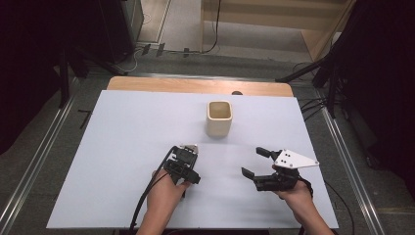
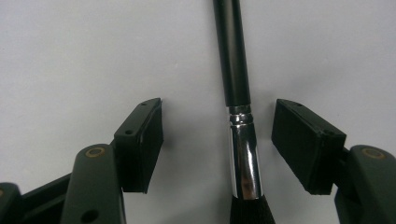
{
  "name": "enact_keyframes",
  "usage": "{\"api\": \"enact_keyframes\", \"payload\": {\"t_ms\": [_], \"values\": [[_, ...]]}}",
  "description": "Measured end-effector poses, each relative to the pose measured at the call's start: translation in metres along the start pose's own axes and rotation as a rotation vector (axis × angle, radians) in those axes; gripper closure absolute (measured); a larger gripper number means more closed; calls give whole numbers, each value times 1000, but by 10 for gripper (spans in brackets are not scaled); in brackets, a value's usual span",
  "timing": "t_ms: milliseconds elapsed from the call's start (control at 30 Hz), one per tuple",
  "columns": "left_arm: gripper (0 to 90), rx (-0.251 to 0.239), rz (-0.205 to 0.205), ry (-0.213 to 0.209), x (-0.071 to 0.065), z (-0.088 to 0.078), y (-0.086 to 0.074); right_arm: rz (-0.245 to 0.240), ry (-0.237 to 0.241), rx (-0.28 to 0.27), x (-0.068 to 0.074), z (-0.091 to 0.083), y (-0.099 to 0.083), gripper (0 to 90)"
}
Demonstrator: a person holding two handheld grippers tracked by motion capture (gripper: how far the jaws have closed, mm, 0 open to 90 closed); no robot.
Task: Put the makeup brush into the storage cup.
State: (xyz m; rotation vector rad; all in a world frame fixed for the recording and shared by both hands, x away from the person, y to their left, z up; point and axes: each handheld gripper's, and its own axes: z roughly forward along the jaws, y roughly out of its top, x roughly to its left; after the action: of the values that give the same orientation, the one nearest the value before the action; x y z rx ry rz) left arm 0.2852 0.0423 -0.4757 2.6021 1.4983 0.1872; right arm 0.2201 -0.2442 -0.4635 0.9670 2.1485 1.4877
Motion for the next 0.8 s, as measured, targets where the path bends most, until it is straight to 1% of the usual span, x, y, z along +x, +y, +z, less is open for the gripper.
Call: {"api": "enact_keyframes", "payload": {"t_ms": [200, 233, 300, 467, 500, 533, 567, 600, 733, 767, 800], "values": [[392, 14, -15, 3, -2, -1, 1, -3, -3, 3, 0, 0, 0, 145], [432, 23, -22, 1, -3, -2, 1, -3, -3, 4, 1, 0, 0, 145], [470, 25, -21, 1, -3, -2, 1, -3, -2, 4, 1, 0, 0, 145], [528, 32, -27, 3, -4, -3, 1, -5, -1, 4, 1, 1, 0, 146], [528, 34, -28, 4, -5, -3, 1, -5, -1, 4, 1, 1, 0, 146], [569, 35, -32, 1, -5, -4, 1, -5, -1, 5, 1, 1, 0, 146], [569, 37, -37, -3, -5, -4, 2, -5, -1, 5, 1, 1, 0, 146], [611, 43, -39, -4, -5, -4, 2, -6, -2, 6, 0, 1, 0, 146], [663, 46, -44, -4, -5, -4, 2, -6, -1, 6, 1, 1, 0, 146], [663, 51, -42, -4, -5, -5, 2, -6, -1, 6, 1, 1, 0, 146], [704, 52, -43, -6, -5, -5, 2, -6, -1, 7, 1, 1, 0, 146]]}}
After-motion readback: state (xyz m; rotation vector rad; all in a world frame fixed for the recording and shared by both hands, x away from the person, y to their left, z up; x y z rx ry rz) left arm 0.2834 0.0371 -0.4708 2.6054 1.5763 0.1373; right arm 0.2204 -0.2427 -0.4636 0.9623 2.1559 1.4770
